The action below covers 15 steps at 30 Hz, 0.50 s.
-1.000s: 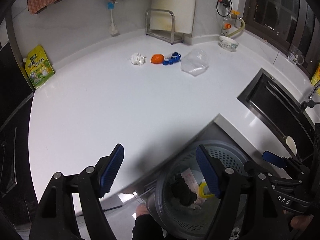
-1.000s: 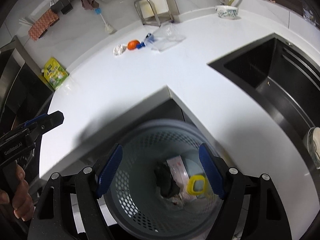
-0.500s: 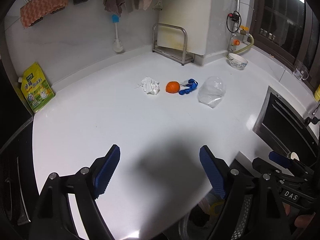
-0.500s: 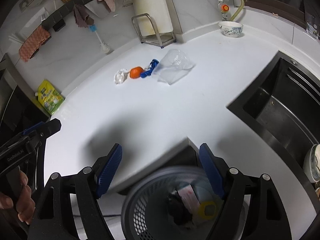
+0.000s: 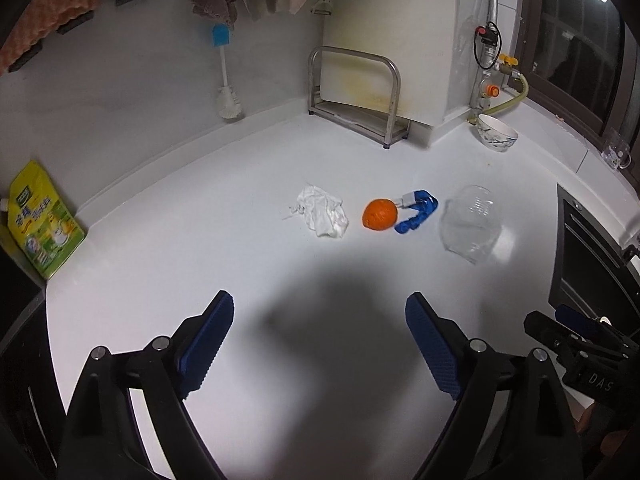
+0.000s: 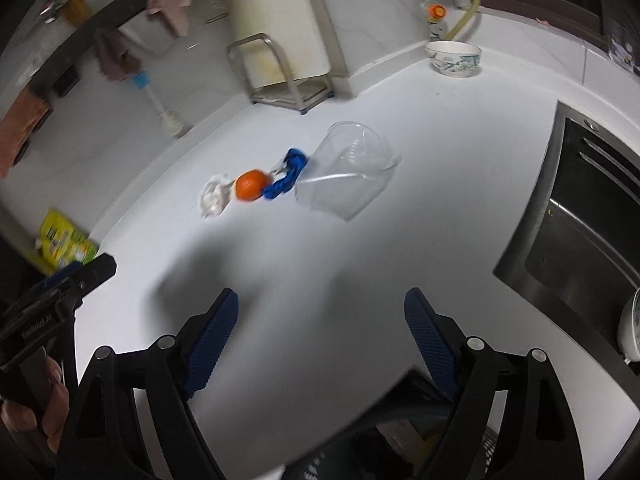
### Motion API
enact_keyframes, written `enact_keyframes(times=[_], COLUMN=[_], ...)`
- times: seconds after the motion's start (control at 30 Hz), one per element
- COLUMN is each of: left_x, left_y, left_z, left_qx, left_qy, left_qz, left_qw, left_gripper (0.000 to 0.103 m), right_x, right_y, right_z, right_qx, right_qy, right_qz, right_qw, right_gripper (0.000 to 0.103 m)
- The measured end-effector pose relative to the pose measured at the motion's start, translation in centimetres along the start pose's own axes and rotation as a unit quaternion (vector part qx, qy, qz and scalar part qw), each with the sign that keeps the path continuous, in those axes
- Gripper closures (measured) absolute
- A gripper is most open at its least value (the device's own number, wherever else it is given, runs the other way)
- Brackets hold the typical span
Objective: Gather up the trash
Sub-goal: 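Reach the right tool to the clear plastic container and close on it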
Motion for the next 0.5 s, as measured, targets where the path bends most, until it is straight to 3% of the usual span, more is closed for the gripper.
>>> enact_keyframes(times=[0.5], left_x=[-1.2], left_y=[-3.9], left_z=[8.1], left_qx=[-0.022], left_qy=[0.033], left_qz=[0.023], left_qw=[0.999], left_gripper=[0.014], right_x=[-0.2], right_y=[-5.4], right_z=[6.7], right_qx=[0.0], right_qy=[0.061], right_qz=[0.039], right_qw=[0.997], right_gripper=[0.022])
Point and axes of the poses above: each gripper's, at about its wrist camera, not at the fingertips, and z roughly the way its jaws point, x to its right, y to its underside, the point moved 7 cm from there along z, roughly the way its jaws point, and after that the axes turned 4 degrees about -z, right-handed, at the moved point
